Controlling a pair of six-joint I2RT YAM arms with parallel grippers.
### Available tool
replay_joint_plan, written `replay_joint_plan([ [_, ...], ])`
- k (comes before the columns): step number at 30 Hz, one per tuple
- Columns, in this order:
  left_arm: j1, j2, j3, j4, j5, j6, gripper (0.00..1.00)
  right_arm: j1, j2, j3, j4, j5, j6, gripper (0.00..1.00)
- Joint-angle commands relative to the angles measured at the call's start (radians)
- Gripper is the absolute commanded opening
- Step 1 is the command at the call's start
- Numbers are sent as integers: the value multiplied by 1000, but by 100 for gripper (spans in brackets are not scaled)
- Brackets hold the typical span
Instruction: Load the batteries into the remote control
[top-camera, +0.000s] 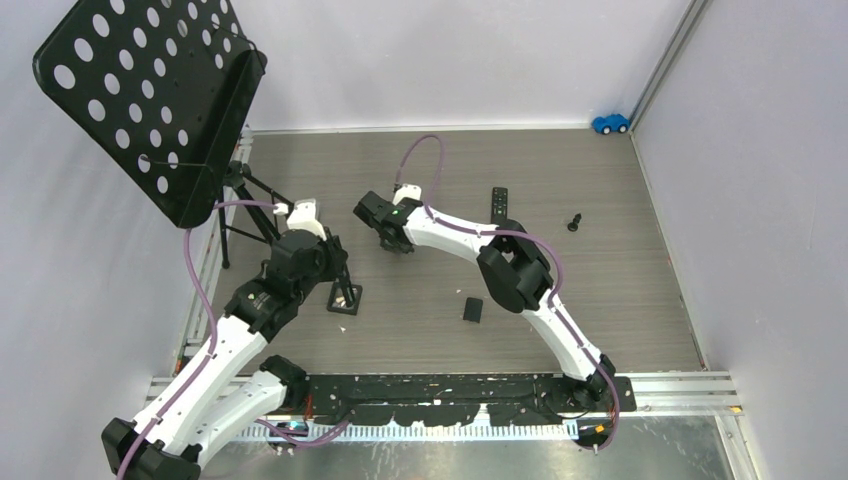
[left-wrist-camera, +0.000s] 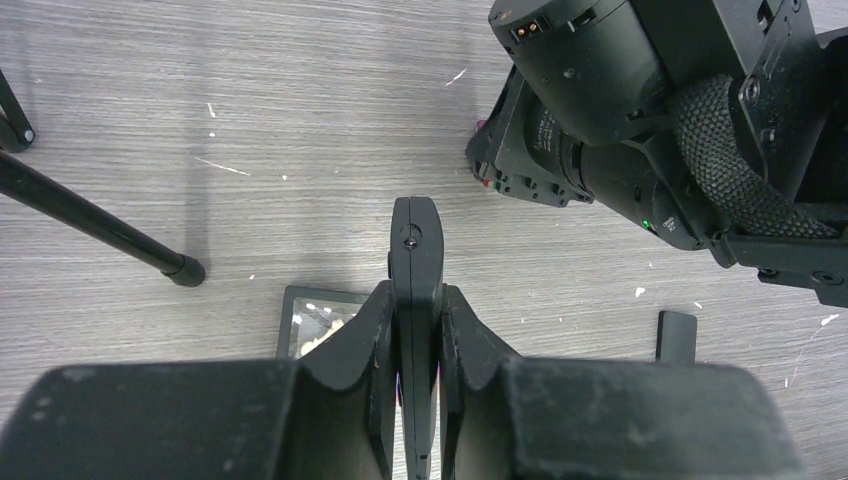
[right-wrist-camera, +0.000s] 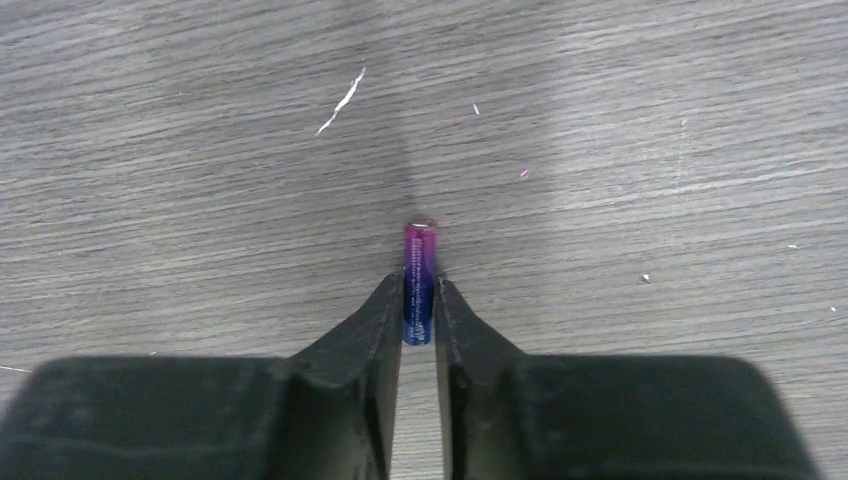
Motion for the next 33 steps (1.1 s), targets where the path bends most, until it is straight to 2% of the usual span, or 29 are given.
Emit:
replay_joint_plan([
  [1,4,-17,22,11,-8,16,0,2,13,41,-18,26,10,10],
  [4,4,-20,20,35,51,19,0,-1,-16,28,-18,25,-10,1],
  [8,4,1,7,116,218,26,0,-2,-131,-51,13,89,-66,0],
  [14,4,76,-27,344,569,-20,0,-9,-451,-365,144,143,-167,0],
  [18,3,170,-41,543,714,-126,0,-13,-716,-582,258,57,-259,0],
  [23,2,305,-29,716,802,-256,0,-14,-979,-771,327,-80,-358,0],
  [28,2,420,14,805,850,-379,0,-18,-1168,-858,340,-299,-463,0],
  [33,6,516,53,850,903,-508,0,-18,-1221,-818,244,-471,-498,0],
])
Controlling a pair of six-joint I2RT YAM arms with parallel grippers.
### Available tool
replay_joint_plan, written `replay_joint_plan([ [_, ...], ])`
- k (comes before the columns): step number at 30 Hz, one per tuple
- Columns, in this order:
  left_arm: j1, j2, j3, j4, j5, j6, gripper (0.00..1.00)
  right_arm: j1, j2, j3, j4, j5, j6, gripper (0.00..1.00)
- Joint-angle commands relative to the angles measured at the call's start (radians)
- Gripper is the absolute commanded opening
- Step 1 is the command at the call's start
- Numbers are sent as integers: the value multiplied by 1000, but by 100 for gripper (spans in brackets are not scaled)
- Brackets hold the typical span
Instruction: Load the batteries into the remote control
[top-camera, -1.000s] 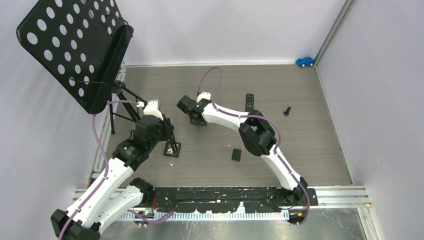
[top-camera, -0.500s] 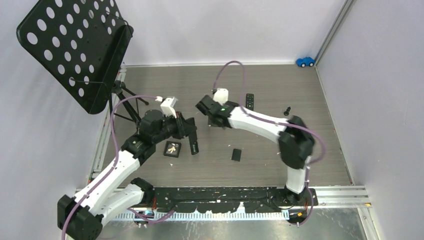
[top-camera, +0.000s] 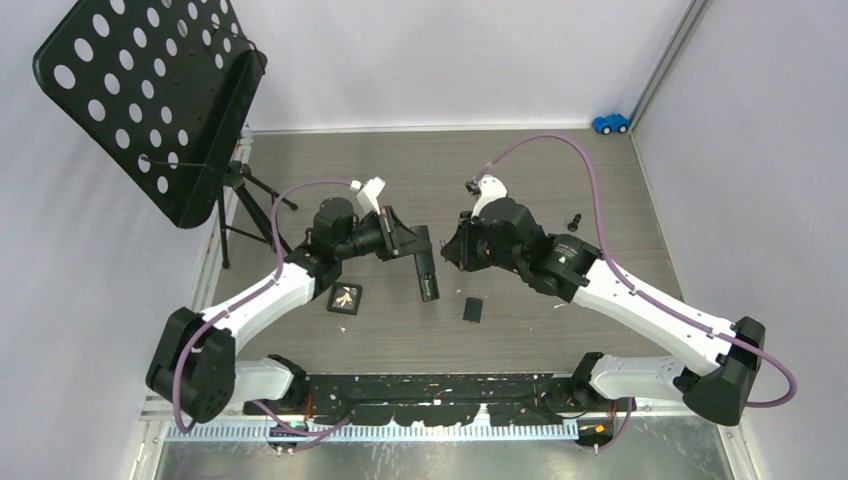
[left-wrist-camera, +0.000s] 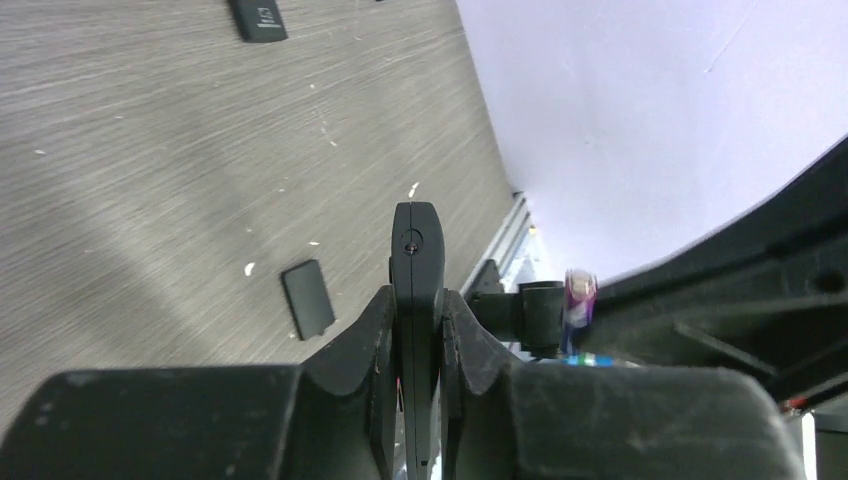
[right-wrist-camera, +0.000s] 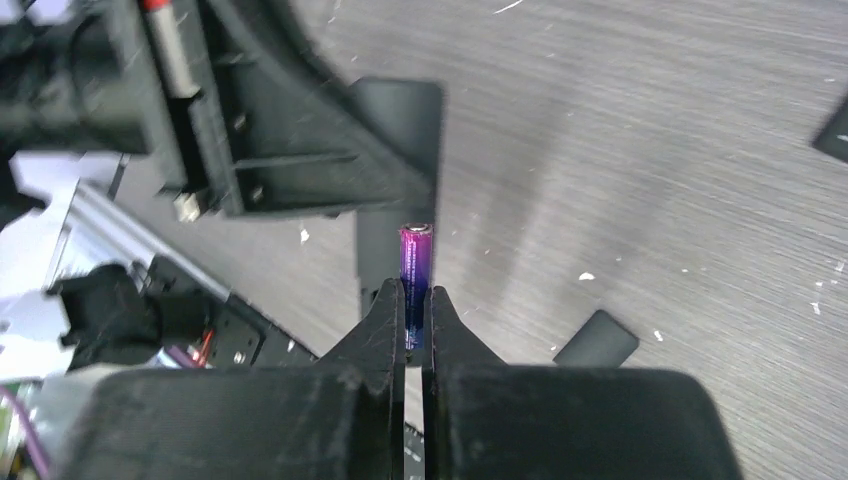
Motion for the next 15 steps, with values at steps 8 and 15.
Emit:
replay_joint_plan([
  [8,25,153,65,288,140,-293,0,0,74,182,-269,-224,-69,0],
  [15,32,166,68,292,139,-308,0,0,128,206,-322,-184,-68,1],
])
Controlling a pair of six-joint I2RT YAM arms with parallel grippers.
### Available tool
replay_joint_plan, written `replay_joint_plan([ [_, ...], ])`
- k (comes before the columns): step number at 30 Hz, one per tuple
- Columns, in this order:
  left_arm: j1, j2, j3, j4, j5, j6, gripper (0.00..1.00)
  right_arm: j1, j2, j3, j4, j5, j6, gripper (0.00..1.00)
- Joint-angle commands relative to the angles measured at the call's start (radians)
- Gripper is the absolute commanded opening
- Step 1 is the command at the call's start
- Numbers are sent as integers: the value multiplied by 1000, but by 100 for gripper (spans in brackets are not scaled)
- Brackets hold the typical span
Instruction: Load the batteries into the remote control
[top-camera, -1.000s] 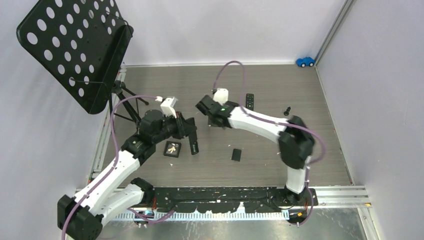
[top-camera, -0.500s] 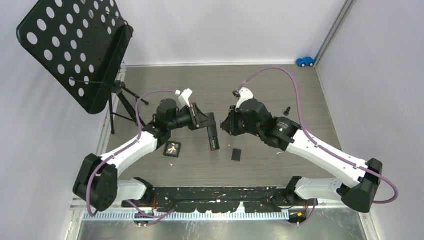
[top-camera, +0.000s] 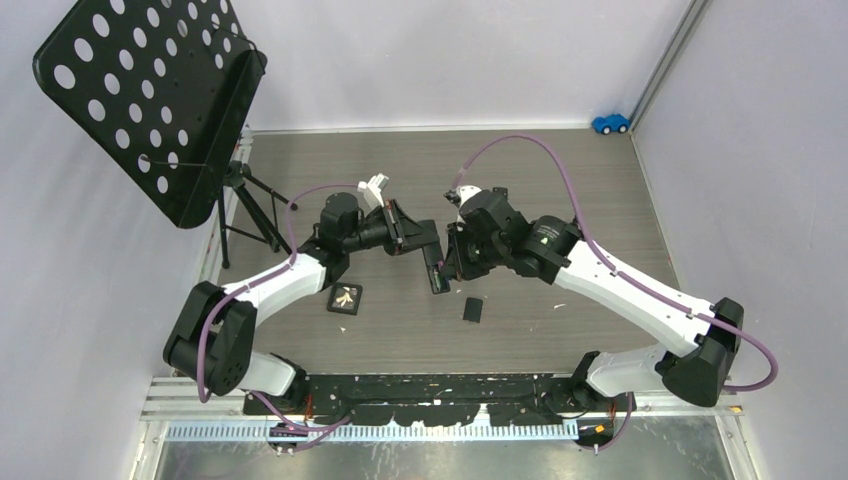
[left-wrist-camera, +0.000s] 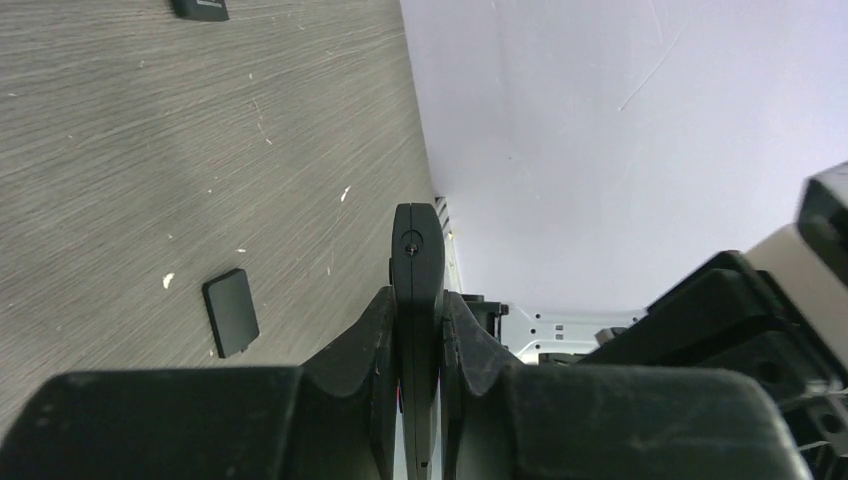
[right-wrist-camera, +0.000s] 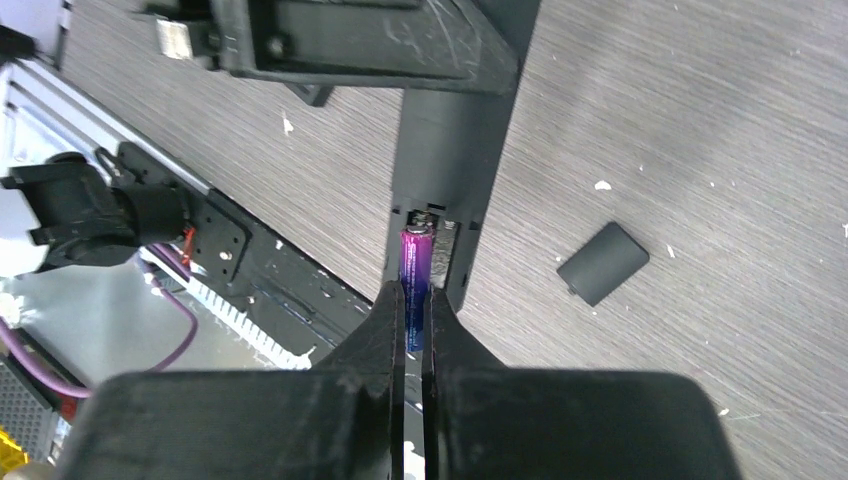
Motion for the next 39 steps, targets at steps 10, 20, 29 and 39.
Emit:
replay_joint_plan([
  [10,20,1,30,119,29,-80,0,-1,41,47,-39,-18,-14,4],
  [20,25,18,24,159,30,-111,0,1,65,50,-61,-16,-14,11],
  [29,32,30,10,198,34,-155,0,0,33,41,-18,53,22,27],
  [39,44,25,5,203,36,-193,0,-4,-89,-16,98,139,139,59],
])
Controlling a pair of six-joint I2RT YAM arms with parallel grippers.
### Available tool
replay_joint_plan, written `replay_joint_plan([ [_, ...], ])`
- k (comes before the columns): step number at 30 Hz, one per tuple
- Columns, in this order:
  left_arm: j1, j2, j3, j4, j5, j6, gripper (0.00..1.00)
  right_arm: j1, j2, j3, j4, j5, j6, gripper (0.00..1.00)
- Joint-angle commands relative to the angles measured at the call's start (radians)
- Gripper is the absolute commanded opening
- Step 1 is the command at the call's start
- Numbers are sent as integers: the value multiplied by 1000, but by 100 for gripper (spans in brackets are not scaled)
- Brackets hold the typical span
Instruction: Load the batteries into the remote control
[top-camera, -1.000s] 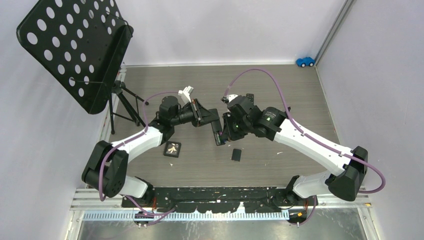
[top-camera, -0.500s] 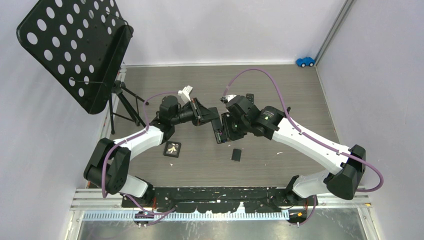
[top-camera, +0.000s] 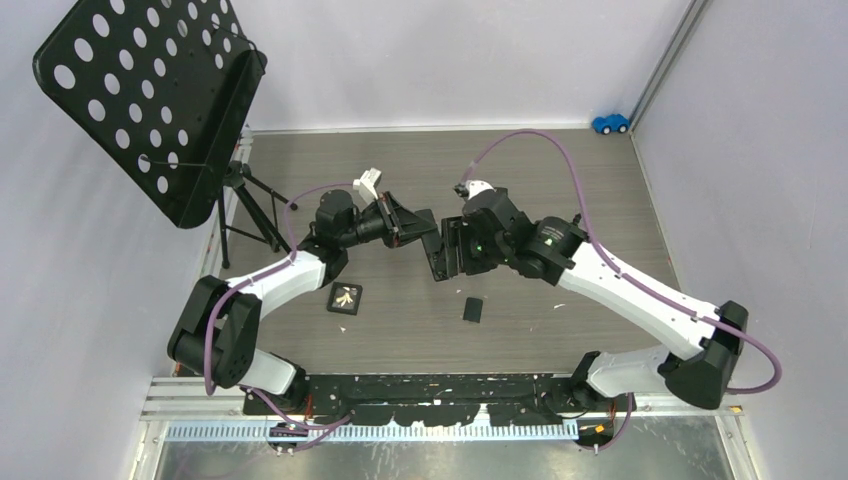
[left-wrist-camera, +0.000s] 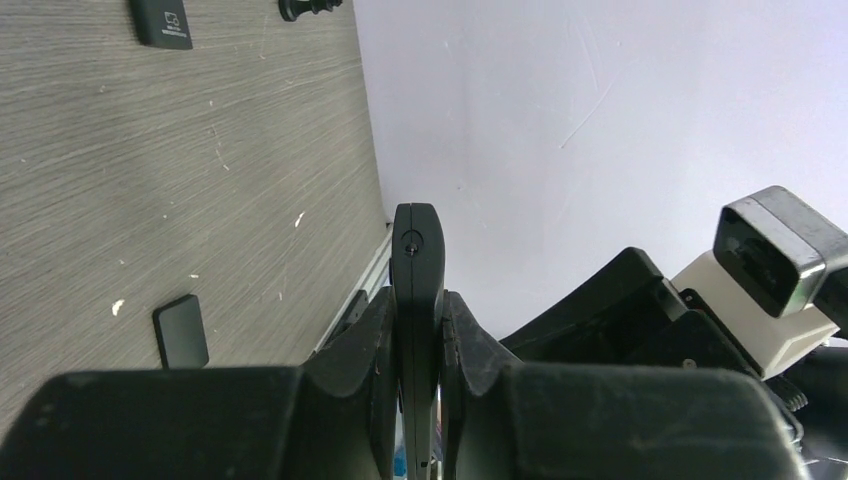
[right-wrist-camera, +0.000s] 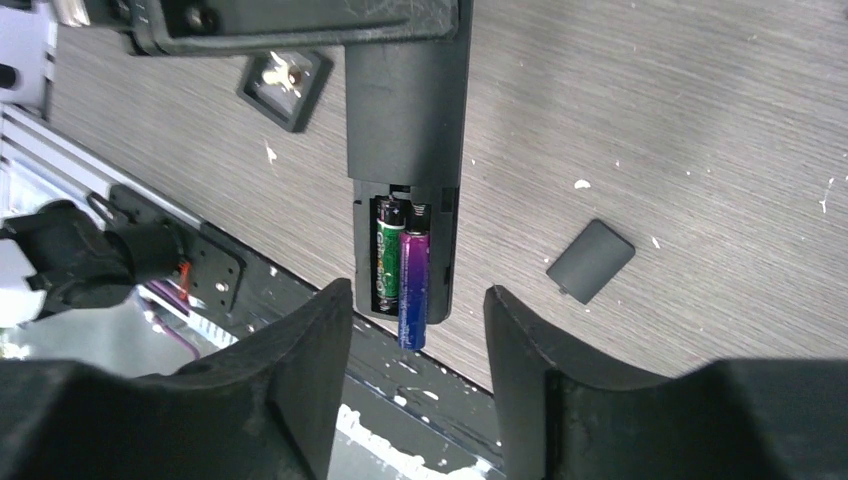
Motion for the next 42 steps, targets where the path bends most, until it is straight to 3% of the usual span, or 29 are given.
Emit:
replay_joint_plan([
  [1,12,-11,5,80,24,-43,0,-4,-125,-49,131,83,100,61],
  [6,12,-15,-12,142,-4,-137,0,-6,-316,-235,335,185,290,73],
  [12,11,9,-70,385,-88,-390,0,-6,-476,-466,586,219,533,78],
  [16,4,8,-75,437,-116,-447,0,-6,-524,-574,721,217,617,79],
  [28,-7,-31,-76,406,-123,-408,0,-7,-463,-570,734,200,678,77],
  [42,-23,-88,-32,282,-83,-277,0,-6,-409,-487,612,235,651,76],
])
